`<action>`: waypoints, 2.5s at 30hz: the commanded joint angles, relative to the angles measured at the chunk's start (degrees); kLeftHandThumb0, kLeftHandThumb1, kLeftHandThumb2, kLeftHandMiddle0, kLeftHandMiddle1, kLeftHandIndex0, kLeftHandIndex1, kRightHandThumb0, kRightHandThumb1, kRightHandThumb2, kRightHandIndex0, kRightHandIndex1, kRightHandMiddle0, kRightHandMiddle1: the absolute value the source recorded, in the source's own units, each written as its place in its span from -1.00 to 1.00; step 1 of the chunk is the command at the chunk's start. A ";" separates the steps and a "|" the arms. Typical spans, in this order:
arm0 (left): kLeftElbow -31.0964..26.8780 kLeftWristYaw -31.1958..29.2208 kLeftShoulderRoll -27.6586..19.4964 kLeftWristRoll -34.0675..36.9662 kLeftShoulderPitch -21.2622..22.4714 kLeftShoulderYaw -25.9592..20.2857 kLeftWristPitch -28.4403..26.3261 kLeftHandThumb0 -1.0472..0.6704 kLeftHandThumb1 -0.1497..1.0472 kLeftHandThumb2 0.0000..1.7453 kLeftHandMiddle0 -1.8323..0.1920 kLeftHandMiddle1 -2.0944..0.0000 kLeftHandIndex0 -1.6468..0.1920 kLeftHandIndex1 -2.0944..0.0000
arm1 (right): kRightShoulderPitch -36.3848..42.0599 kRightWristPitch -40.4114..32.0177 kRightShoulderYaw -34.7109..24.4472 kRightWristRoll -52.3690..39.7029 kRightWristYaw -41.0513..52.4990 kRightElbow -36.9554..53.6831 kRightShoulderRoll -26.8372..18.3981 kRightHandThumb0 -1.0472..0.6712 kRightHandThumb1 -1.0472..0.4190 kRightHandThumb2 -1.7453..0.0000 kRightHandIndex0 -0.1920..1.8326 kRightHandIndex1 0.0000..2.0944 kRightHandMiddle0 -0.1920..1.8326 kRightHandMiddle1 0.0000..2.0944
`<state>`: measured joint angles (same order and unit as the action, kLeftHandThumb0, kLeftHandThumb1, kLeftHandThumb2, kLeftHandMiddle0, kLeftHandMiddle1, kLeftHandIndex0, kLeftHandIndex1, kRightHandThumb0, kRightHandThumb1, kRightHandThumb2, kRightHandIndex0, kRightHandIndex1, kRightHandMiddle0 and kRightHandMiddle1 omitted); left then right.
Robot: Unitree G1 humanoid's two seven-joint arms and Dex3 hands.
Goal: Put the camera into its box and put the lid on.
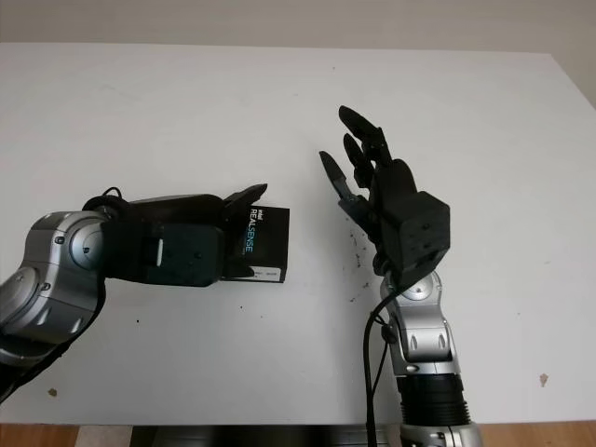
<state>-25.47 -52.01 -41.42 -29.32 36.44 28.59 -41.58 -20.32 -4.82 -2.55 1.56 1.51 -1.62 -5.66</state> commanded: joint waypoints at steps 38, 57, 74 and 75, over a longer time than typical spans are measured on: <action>6.11 8.06 2.68 -12.86 -12.37 -18.88 32.16 -0.81 1.00 -0.11 1.00 1.00 1.00 1.00 | 0.49 1.29 -1.86 -2.23 3.08 0.44 -2.25 -0.51 -1.00 0.72 -0.58 -0.94 -0.78 -0.42; 4.50 8.83 5.32 31.59 -17.27 -42.90 11.91 -0.86 1.00 -0.11 1.00 1.00 1.00 1.00 | -0.50 -0.40 -0.66 -2.93 4.12 0.24 -2.41 -0.51 -1.00 0.69 -0.66 -0.97 -0.81 -0.56; 21.54 40.43 31.36 38.91 -20.19 -45.23 36.22 -0.72 1.00 -0.19 1.00 1.00 1.00 1.00 | -1.73 -0.37 1.23 -1.76 3.95 -2.00 -1.97 -0.55 -1.00 0.40 -0.99 -1.00 -0.99 -0.94; 22.13 40.74 32.15 39.38 -20.36 -44.99 37.65 -0.72 1.00 -0.19 1.00 1.00 1.00 1.00 | -1.79 -0.17 1.30 -1.83 3.90 -2.27 -1.76 -0.58 -1.00 0.38 -1.00 -1.00 -0.99 -0.96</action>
<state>-3.99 -11.66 -10.06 9.45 16.84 -16.50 -5.61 -21.39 -5.83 -1.27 -0.51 5.48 -3.48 -7.60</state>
